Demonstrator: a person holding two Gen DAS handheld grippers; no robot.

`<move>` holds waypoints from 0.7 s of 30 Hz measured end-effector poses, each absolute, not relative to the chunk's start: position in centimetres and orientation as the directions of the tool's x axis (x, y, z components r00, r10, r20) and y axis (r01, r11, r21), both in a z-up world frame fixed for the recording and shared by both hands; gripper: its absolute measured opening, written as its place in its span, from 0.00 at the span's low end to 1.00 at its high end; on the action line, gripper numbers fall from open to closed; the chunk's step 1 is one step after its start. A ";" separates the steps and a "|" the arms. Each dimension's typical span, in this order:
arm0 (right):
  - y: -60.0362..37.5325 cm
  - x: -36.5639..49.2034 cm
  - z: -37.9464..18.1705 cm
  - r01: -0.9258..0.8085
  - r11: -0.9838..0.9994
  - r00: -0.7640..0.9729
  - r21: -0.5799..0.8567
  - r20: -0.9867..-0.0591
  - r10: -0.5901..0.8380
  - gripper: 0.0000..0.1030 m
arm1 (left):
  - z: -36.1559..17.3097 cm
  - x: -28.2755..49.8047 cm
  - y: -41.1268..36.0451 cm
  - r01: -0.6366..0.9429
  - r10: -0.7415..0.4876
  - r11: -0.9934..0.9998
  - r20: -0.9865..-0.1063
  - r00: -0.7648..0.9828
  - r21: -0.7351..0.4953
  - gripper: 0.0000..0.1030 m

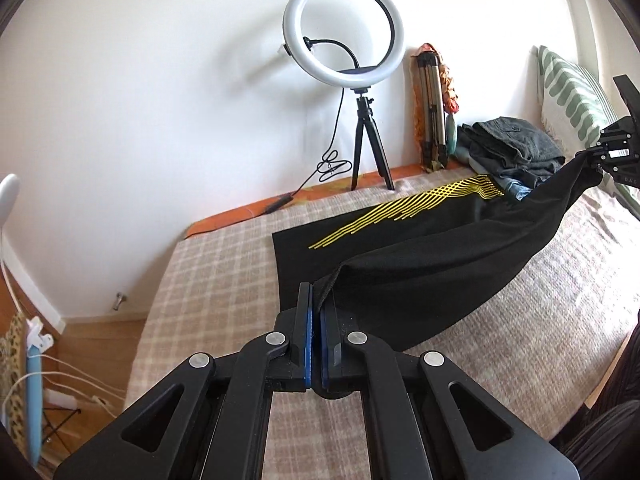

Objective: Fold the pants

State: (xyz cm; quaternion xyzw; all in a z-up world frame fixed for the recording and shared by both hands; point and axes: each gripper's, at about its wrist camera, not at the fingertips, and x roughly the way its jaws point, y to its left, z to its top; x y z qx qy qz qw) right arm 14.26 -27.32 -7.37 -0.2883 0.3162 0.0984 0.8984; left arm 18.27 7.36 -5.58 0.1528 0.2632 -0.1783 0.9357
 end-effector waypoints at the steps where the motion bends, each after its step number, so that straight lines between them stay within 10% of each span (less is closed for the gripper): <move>1: -27.4 15.0 -7.0 -0.353 0.819 0.784 -0.453 -0.620 -0.005 0.00 | -5.3 19.1 7.1 0.412 -0.254 0.890 -0.540 0.802 0.194 0.01; 21: -32.3 35.9 -11.0 -0.276 0.883 0.693 -0.381 -0.715 -0.091 0.00 | -11.0 38.7 2.5 0.362 -0.135 0.911 -0.687 0.714 0.197 0.01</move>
